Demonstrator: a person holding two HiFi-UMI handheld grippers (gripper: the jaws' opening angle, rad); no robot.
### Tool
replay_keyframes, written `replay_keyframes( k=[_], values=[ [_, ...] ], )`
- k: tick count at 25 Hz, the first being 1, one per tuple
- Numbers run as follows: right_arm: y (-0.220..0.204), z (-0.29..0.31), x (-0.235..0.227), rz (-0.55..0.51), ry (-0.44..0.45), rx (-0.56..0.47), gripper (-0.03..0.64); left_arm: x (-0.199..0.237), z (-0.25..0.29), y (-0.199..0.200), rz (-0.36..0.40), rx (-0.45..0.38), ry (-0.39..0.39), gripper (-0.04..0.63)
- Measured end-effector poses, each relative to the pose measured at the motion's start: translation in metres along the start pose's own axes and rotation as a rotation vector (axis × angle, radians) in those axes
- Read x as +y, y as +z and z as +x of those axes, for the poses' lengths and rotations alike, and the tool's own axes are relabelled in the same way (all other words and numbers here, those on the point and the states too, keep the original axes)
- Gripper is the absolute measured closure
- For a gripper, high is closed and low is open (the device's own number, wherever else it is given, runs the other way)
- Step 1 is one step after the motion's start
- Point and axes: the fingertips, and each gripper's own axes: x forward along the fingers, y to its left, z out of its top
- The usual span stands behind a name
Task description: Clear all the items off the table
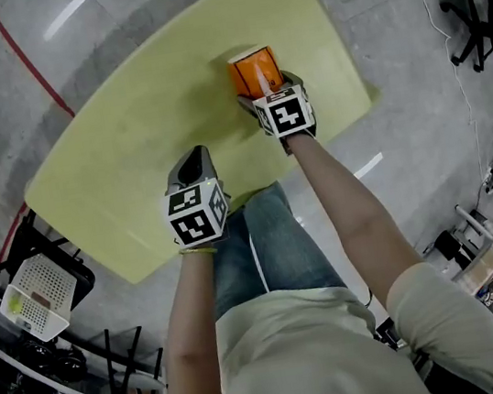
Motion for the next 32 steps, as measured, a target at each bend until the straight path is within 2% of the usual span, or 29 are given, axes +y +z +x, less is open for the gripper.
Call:
replay_keyframes(
  k=[4,10,13,32],
  values=[
    [0.000,-0.003,-0.001,-0.004,-0.007,0.006,0.169,0.005,-0.003,0.000,-0.009,-0.003,0.006,0.586],
    [0.002,-0.014,-0.003,-0.028,-0.049,0.013,0.276,0.009,-0.011,0.003,-0.008,-0.013,0.006,0.586],
    [-0.002,-0.022,-0.002,-0.035,-0.064,0.031,0.305,0.008,-0.016,0.004,0.001,-0.017,0.006,0.586],
    [-0.028,-0.111,0.032,0.112,-0.123,-0.032,0.316,0.003,-0.082,0.005,0.033,-0.067,-0.008,0.586]
  ],
)
